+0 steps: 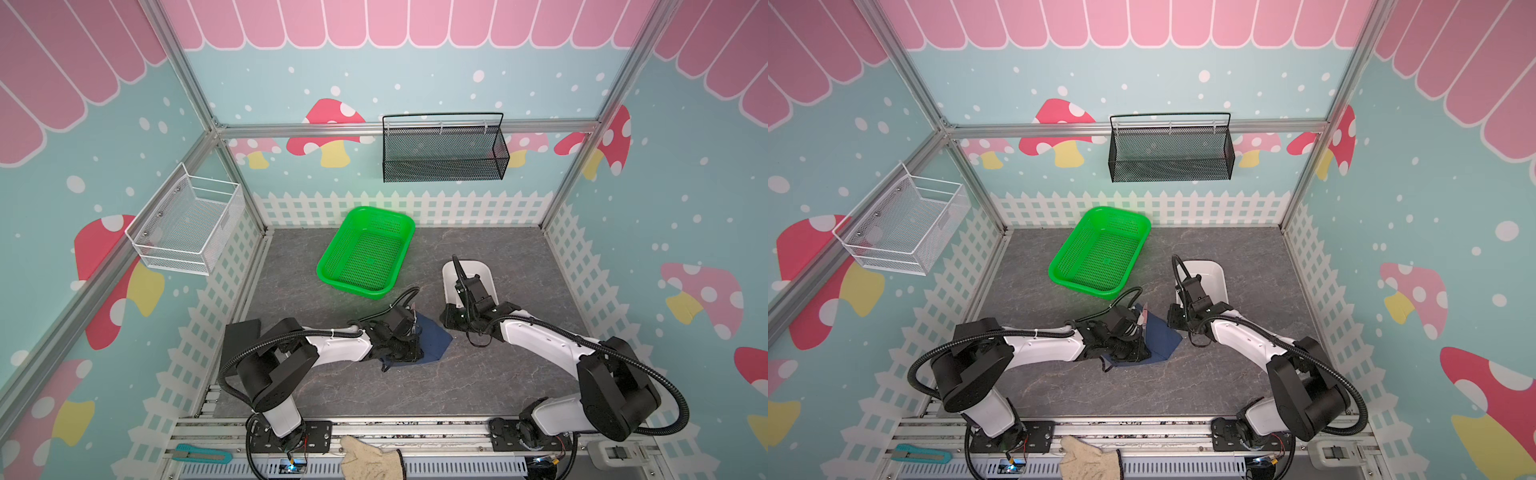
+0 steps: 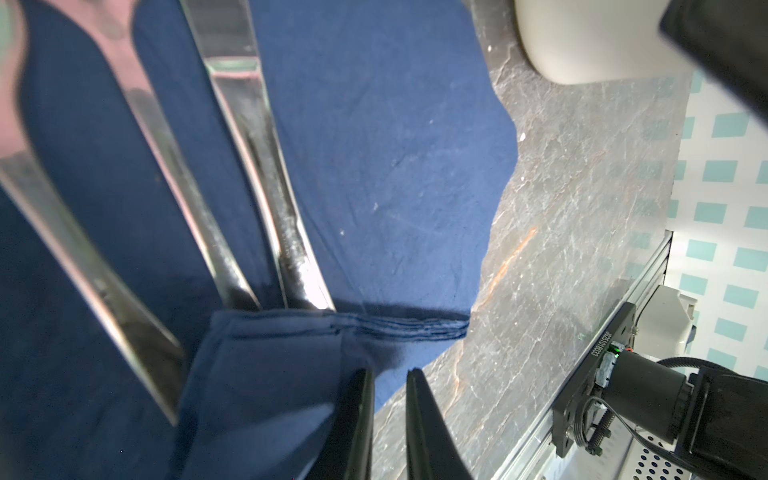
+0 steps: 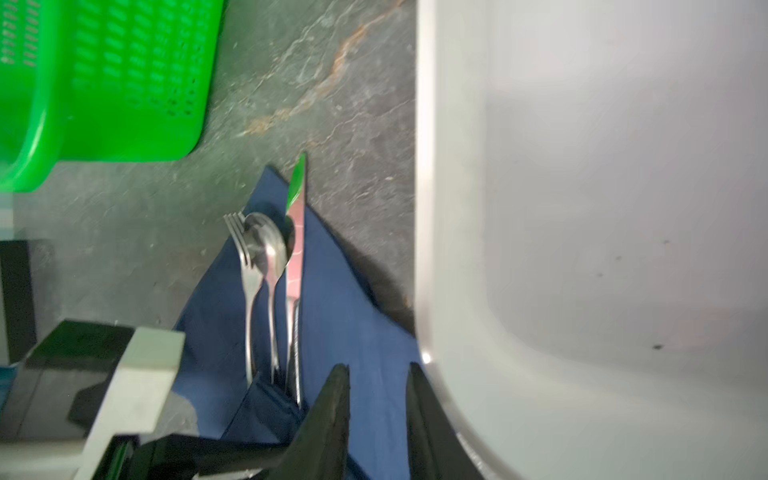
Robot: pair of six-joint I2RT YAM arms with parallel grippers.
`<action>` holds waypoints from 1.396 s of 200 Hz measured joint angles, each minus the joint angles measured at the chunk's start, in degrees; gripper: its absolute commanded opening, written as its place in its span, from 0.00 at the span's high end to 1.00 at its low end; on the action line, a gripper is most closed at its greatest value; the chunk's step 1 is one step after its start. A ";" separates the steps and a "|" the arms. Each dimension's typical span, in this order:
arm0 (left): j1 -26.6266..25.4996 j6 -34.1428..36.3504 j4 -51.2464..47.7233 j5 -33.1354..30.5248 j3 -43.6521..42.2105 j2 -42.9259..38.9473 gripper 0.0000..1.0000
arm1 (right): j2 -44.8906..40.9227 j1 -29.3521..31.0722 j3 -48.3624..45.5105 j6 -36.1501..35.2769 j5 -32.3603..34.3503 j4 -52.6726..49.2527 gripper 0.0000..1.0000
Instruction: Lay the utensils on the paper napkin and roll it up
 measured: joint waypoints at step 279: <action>-0.04 -0.17 1.60 -0.09 -0.92 0.00 0.81 | -2.08 1.73 -20.06 12.76 -19.30 22.18 0.56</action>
